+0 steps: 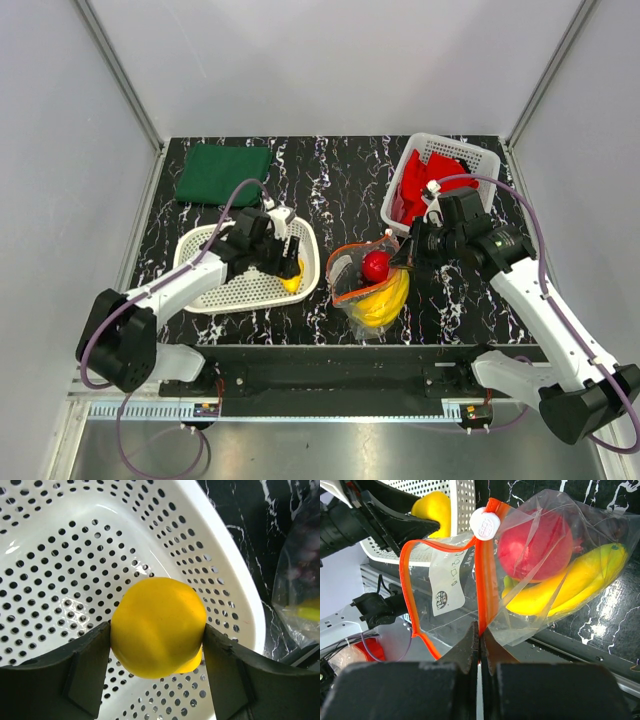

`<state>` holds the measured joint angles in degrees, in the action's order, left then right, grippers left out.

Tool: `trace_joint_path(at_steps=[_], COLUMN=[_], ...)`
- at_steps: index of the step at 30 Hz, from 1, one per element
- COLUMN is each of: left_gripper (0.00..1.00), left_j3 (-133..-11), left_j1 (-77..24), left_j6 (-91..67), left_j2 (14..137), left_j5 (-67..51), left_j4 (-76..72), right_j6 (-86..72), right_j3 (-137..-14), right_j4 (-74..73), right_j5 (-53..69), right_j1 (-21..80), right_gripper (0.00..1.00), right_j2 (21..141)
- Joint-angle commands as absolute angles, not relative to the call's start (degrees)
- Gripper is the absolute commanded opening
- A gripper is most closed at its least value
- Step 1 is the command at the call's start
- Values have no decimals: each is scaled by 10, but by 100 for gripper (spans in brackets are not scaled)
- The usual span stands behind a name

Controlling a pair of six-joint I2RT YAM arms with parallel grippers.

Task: Open the zip-top bag and remove the fake food

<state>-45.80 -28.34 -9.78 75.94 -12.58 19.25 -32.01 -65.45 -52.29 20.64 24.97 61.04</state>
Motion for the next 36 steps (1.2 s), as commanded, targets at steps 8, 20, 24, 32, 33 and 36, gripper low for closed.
trace_joint_path(at_steps=[8, 20, 24, 32, 33, 36], left_gripper=[91, 59, 47, 24, 20, 0], left_j3=[-443, -499, -531, -635, -639, -664], left_j1=[-302, -408, -485, -578, -583, -589], left_j6=[-114, -182, -206, -207, -213, -262], left_j2=[731, 542, 547, 718, 732, 790], left_j5=[-87, -76, -81, -24, -10, 47], left_j4=[155, 148, 77, 85, 87, 105], right_j6=[-314, -317, -319, -341, -344, -350], right_j3=[-666, -666, -664, -672, -673, -671], right_j4=[-505, -503, -500, -486, -486, -485], right_j5=[225, 239, 243, 258, 257, 256], right_j1=[251, 251, 251, 251, 251, 251], right_gripper=[0, 0, 0, 0, 0, 0], right_j2=[595, 593, 596, 593, 592, 587])
